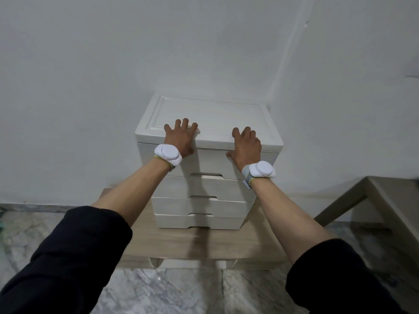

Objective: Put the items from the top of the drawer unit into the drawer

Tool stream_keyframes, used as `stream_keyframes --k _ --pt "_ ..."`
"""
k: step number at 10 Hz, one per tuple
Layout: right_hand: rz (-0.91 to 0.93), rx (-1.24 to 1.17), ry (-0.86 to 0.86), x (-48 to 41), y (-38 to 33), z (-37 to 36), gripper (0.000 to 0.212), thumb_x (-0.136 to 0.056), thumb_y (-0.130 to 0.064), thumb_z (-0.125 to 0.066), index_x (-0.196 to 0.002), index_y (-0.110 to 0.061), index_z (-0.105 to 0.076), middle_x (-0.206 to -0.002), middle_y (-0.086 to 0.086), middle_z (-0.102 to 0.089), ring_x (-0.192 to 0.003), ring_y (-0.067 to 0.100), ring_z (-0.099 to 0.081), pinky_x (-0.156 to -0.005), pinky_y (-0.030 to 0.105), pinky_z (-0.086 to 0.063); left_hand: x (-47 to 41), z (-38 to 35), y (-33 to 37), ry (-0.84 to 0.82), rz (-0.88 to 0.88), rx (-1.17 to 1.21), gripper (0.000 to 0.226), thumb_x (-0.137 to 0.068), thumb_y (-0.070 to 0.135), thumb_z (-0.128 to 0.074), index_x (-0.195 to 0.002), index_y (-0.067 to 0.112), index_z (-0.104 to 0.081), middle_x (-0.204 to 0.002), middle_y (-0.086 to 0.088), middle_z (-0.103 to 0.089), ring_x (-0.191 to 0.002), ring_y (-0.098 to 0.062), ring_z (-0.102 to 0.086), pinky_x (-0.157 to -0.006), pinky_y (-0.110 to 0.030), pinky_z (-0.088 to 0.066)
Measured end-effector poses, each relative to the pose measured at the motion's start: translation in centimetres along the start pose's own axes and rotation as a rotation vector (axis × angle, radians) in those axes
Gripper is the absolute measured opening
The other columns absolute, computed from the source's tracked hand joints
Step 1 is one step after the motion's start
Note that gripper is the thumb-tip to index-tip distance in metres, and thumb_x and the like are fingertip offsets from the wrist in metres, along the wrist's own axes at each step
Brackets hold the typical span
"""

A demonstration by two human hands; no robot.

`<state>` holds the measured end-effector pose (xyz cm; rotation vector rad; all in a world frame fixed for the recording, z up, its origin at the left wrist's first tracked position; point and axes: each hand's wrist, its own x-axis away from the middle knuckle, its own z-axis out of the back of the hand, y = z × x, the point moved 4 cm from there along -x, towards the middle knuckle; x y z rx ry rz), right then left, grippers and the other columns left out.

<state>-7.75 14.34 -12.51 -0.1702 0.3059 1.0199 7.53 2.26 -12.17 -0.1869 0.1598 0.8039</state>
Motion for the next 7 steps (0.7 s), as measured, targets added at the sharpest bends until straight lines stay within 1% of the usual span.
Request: stream_keyframes --k 1,2,3,4,5,6,7 --pt "0.003 0.021 0.019 0.0 0.0 -0.5 0.064 -0.055 -0.030 -0.083 -0.111 -0.012 -0.056 -0.100 0.015 -0.055 -0.086 0.032 -0.054 -0.065 0.035 -0.041 0.0 -0.3 0.1 0.002 -0.008 -0.013 0.073 -0.071 0.030 -0.074 -0.133 0.016 -0.038 -0.131 -0.012 -0.040 -0.118 -0.032 -0.041 -0.091 -0.048 -0.037" --pt "0.011 0.030 0.048 -0.2 0.2 -0.6 0.065 -0.055 -0.030 -0.084 -0.110 -0.012 -0.056 -0.098 0.016 -0.055 -0.086 0.032 -0.055 -0.065 0.035 -0.042 -0.2 -0.4 0.0 0.006 -0.012 -0.009 0.075 -0.071 0.032 -0.075 -0.134 0.017 -0.037 -0.132 -0.013 -0.039 -0.120 -0.032 -0.040 -0.091 -0.047 -0.037" --pt "0.004 0.028 0.005 -0.2 0.0 -0.3 0.065 -0.062 -0.029 -0.080 -0.118 -0.012 -0.052 -0.108 0.017 -0.053 -0.095 0.033 -0.053 -0.071 0.037 -0.042 0.1 -0.3 0.0 0.007 0.005 0.005 0.073 -0.071 0.032 -0.075 -0.133 0.018 -0.038 -0.132 -0.012 -0.040 -0.119 -0.032 -0.041 -0.091 -0.047 -0.037" --pt "0.024 0.064 -0.068 -0.2 -0.2 -0.3 0.069 -0.068 -0.025 -0.074 -0.129 -0.014 -0.043 -0.123 0.017 -0.046 -0.107 0.034 -0.048 -0.083 0.039 -0.040 0.4 -0.4 0.0 0.042 0.022 0.027 0.070 -0.071 0.029 -0.074 -0.131 0.018 -0.041 -0.129 -0.011 -0.042 -0.115 -0.032 -0.043 -0.089 -0.046 -0.037" --pt "0.052 0.045 -0.197 0.3 -0.1 0.4 0.074 -0.072 -0.032 -0.072 -0.134 -0.015 -0.036 -0.132 0.016 -0.038 -0.116 0.034 -0.042 -0.095 0.041 -0.037 1.2 -0.3 0.2 0.031 0.034 0.069 0.066 -0.071 0.023 -0.070 -0.130 0.018 -0.042 -0.126 -0.011 -0.044 -0.112 -0.033 -0.044 -0.091 -0.046 -0.037" --pt "0.012 -0.137 -0.342 0.0 0.7 1.1 0.079 -0.074 -0.042 -0.073 -0.138 -0.017 -0.036 -0.136 0.013 -0.034 -0.124 0.032 -0.038 -0.102 0.038 -0.037 1.0 0.1 0.1 -0.065 0.044 0.202 0.068 -0.069 0.031 -0.071 -0.130 0.018 -0.043 -0.127 -0.009 -0.045 -0.116 -0.034 -0.043 -0.098 -0.046 -0.036" --pt "-0.014 -0.310 -0.512 0.1 1.5 2.0 0.084 -0.076 -0.051 -0.071 -0.145 -0.021 -0.035 -0.145 0.012 -0.033 -0.133 0.031 -0.037 -0.109 0.040 -0.037 0.9 2.1 -1.3 -0.176 0.146 0.547 0.065 -0.072 0.042 -0.075 -0.128 0.019 -0.052 -0.131 -0.007 -0.051 -0.122 -0.030 -0.048 -0.101 -0.037 -0.039"
